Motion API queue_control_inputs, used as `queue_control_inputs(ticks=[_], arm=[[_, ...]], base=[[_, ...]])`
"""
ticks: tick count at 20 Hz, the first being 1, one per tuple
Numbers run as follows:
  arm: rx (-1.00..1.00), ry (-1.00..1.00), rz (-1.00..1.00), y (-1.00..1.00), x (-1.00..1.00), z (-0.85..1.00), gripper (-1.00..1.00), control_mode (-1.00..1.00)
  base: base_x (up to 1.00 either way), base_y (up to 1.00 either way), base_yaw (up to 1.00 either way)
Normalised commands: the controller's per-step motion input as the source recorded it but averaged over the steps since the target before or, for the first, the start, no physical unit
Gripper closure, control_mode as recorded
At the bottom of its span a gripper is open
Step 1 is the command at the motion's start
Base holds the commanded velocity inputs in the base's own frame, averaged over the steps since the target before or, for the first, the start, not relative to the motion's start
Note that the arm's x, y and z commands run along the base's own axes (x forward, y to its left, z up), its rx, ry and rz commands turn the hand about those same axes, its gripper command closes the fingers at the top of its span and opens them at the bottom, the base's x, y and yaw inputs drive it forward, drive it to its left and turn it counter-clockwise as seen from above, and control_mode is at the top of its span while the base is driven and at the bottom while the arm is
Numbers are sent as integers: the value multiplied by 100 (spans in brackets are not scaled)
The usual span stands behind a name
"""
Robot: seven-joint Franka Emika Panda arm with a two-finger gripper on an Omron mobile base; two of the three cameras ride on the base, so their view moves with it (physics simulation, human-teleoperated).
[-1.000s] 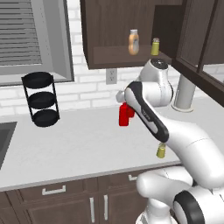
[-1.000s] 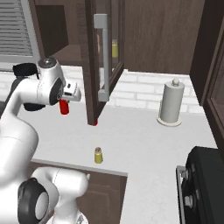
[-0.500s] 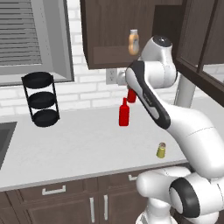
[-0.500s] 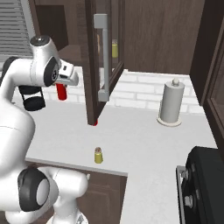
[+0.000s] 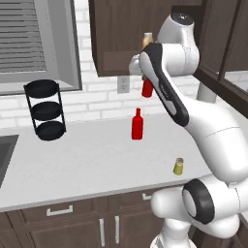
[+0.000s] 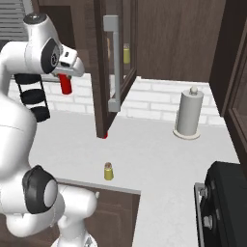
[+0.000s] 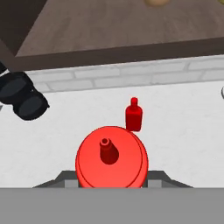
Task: Put the shaker and condiment bottle from the counter next to their counterparts in the cabinet.
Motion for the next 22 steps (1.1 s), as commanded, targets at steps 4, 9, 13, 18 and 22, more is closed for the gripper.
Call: queue_control_inputs(ticks=[4,9,13,18,22], arm=[[0,-6,-4,0,0,50,100,-100],[0,-4,-2,-2,0,46,100,-100],[0,-5,-1,0,0,14,100,-100],[0,-5,-1,-7,2,7,100,-100],[0,-5,0,-12,9,5,100,-100]], base=[[0,0,0],[0,0,0],[0,0,0],[0,0,0],[0,0,0]])
